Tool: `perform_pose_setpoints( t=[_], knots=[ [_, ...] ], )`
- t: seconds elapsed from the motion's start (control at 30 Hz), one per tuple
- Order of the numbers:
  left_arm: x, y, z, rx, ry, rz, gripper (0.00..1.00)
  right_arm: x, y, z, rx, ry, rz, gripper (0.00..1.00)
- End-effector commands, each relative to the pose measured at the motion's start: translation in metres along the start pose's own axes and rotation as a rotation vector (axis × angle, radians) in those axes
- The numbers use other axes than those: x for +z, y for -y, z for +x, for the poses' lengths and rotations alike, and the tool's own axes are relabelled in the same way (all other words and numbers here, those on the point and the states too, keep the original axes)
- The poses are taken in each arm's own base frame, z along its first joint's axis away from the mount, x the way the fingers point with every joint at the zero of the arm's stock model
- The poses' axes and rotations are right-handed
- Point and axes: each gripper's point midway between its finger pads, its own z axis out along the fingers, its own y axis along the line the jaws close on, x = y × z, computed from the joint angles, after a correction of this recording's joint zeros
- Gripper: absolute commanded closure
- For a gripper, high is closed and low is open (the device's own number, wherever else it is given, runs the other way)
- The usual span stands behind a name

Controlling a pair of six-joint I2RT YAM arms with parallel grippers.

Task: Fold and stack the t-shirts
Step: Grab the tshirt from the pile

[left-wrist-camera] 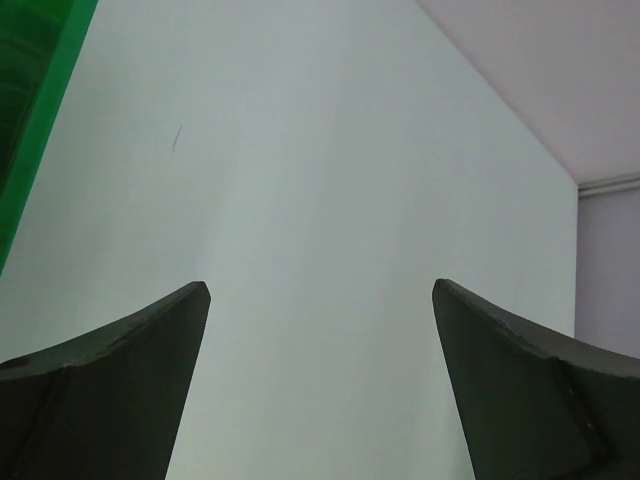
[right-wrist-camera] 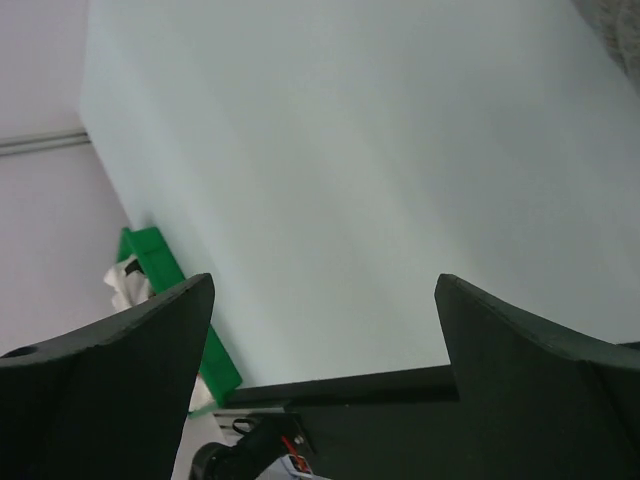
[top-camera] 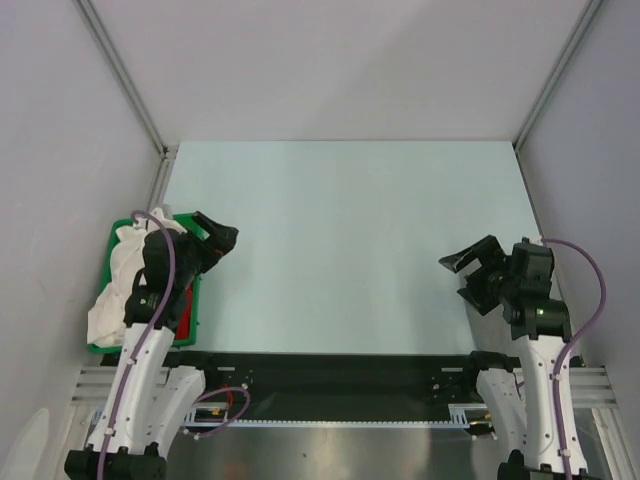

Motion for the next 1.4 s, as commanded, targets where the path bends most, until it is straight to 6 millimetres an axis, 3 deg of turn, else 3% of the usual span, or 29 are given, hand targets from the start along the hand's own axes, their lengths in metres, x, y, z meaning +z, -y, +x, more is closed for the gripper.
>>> perform_pose_setpoints(
  t=[0.0,0.13,0.23,0.27,0.33,0.37,0.43,0.53,0.6,0.7,0.9,1.07,1.23,1.37],
  knots=[
    [-0.007,-0.004,0.004,0.057,-0.07,-0.042,0.0,-0.013,0.0,-0.013,-0.125,0.035,0.071,0.01],
    [-0.004,-0.032,-0.027,-0.017,0.048,-0.232,0.0,-0.014,0.0,-0.013,-0.165,-0.017,0.112,0.0],
    [-0.004,-0.077,-0.055,-0.044,0.062,-0.494,0.03,-0.014,-0.009,-0.006,-0.194,-0.079,0.085,0.0],
    [-0.007,-0.093,-0.068,-0.013,0.089,-0.613,0.03,-0.014,-0.013,-0.005,-0.205,-0.089,0.075,0.0],
    [0.001,-0.106,-0.095,0.073,0.068,-0.754,0.03,-0.017,-0.028,-0.006,-0.262,-0.1,0.025,0.0],
    [-0.001,-0.117,-0.101,0.111,0.049,-0.839,0.02,-0.017,-0.032,-0.004,-0.287,-0.118,0.024,0.0],
    [-0.003,-0.132,-0.13,0.183,0.073,-0.974,0.0,-0.018,-0.034,-0.008,-0.357,-0.111,0.039,0.0],
    [0.021,-0.159,-0.143,0.232,0.008,-1.06,0.03,-0.02,-0.049,0.0,-0.457,-0.149,0.011,0.0],
    [0.047,-0.174,-0.134,0.272,-0.105,-1.027,0.1,-0.019,-0.056,0.007,-0.485,-0.185,-0.009,0.0],
    [0.07,-0.184,-0.143,0.273,-0.146,-0.971,0.18,-0.02,-0.057,0.009,-0.508,-0.203,-0.002,0.0],
    [0.122,-0.193,-0.154,0.284,-0.17,-0.841,0.15,-0.015,-0.049,0.018,-0.46,-0.247,0.019,0.0],
    [0.137,-0.209,-0.136,0.281,-0.27,-0.855,0.35,-0.01,-0.051,0.022,-0.414,-0.269,0.018,0.0],
    [0.145,-0.214,-0.117,0.248,-0.324,-0.826,0.35,-0.01,-0.055,0.022,-0.397,-0.264,0.001,0.0],
    [0.15,-0.208,-0.111,0.218,-0.337,-0.78,0.47,-0.008,-0.055,0.024,-0.398,-0.281,-0.001,0.0]
  ],
)
